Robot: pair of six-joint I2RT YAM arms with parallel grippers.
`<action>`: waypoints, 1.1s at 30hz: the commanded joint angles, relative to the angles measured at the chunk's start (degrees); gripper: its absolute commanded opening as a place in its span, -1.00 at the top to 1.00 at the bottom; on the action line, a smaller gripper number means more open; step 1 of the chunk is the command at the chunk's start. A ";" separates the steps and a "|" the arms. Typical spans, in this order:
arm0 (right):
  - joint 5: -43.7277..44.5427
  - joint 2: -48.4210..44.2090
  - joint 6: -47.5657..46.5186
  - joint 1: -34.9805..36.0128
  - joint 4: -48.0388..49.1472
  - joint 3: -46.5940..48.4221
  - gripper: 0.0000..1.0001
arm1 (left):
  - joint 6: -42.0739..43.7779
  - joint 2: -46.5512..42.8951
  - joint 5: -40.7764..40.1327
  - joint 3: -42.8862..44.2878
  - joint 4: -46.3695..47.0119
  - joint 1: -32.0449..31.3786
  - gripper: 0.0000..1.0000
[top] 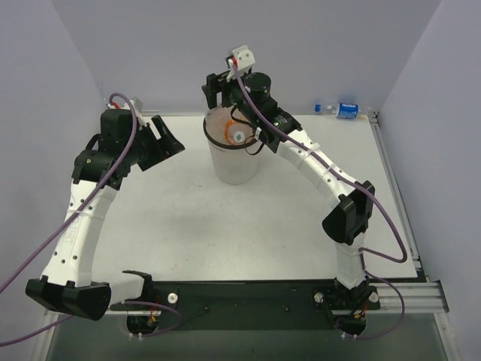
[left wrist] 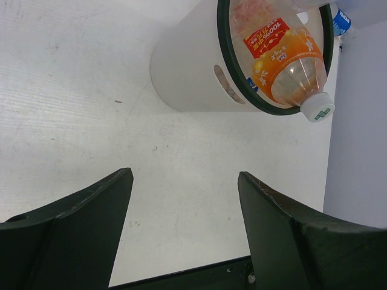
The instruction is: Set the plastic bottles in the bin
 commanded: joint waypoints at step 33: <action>10.35 -62.11 26.40 -10.65 -40.50 -54.74 -0.54 | -7.00 -6.66 0.11 -20.13 16.97 -8.73 -0.71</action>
